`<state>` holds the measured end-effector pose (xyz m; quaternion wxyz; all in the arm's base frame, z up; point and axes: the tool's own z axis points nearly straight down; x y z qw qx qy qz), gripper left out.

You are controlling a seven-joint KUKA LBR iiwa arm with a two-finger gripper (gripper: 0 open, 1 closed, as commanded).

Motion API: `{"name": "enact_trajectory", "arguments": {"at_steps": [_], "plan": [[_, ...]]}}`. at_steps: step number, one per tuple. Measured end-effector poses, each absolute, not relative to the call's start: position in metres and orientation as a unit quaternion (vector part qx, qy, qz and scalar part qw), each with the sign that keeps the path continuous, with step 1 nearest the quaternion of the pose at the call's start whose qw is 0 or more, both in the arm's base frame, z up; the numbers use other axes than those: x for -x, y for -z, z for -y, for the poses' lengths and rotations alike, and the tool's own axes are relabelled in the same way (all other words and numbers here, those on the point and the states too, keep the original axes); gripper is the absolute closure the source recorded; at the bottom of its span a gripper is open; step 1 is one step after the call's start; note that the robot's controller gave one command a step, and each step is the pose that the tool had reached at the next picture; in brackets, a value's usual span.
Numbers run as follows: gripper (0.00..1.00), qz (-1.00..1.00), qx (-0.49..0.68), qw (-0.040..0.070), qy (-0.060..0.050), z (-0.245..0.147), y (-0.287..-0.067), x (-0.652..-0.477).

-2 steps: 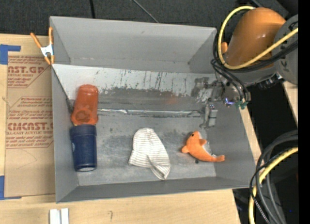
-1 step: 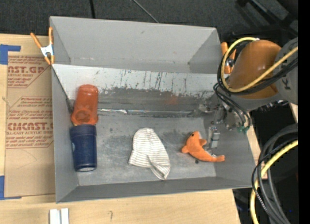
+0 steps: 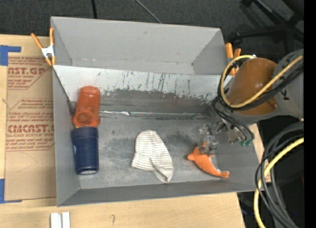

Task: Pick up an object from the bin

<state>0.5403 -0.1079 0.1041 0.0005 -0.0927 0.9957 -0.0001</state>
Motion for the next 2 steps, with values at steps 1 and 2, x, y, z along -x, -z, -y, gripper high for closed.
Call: {"name": "enact_trajectory", "arguments": {"at_steps": [1,2], "plan": [[0.00,-0.996,0.093,0.001,0.000,0.1079,-0.1041,-0.5403],[0.00,-0.996,0.093,0.001,0.000,0.1079,-0.1041,-0.5403]]}}
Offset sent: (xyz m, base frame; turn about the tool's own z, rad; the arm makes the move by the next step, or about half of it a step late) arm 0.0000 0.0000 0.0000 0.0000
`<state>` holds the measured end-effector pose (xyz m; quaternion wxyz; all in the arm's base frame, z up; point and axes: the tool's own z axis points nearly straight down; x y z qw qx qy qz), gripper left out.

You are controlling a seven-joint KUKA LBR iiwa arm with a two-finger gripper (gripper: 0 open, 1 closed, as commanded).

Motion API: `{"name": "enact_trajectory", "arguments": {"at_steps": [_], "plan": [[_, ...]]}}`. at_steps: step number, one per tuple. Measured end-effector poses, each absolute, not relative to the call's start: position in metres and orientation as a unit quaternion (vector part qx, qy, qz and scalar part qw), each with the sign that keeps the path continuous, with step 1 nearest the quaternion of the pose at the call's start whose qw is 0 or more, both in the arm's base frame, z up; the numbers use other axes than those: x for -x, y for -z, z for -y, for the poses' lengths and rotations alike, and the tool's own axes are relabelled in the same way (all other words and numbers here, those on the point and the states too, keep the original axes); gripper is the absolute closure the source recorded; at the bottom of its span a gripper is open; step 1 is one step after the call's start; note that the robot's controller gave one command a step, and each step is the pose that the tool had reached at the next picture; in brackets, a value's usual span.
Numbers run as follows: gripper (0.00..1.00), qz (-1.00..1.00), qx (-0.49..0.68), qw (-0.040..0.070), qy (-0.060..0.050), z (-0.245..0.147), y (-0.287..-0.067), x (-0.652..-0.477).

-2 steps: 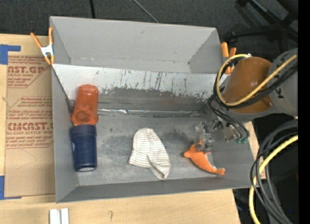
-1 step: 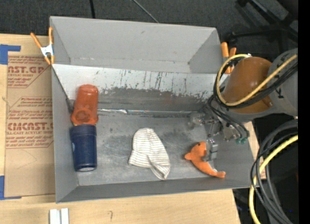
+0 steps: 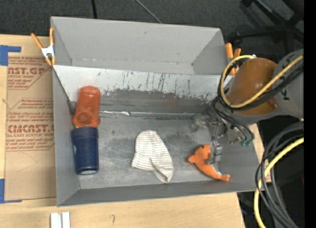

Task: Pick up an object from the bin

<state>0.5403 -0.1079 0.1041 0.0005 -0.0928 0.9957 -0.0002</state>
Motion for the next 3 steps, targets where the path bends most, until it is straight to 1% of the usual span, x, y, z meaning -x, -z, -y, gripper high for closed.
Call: {"name": "enact_trajectory", "arguments": {"at_steps": [1,2,3], "plan": [[1.00,-0.998,0.066,0.002,0.000,0.118,-0.072,-0.506],[1.00,-0.998,0.066,0.002,0.000,0.118,-0.072,-0.506],[1.00,-0.998,0.063,0.006,0.002,0.136,-0.269,-0.516]]}}
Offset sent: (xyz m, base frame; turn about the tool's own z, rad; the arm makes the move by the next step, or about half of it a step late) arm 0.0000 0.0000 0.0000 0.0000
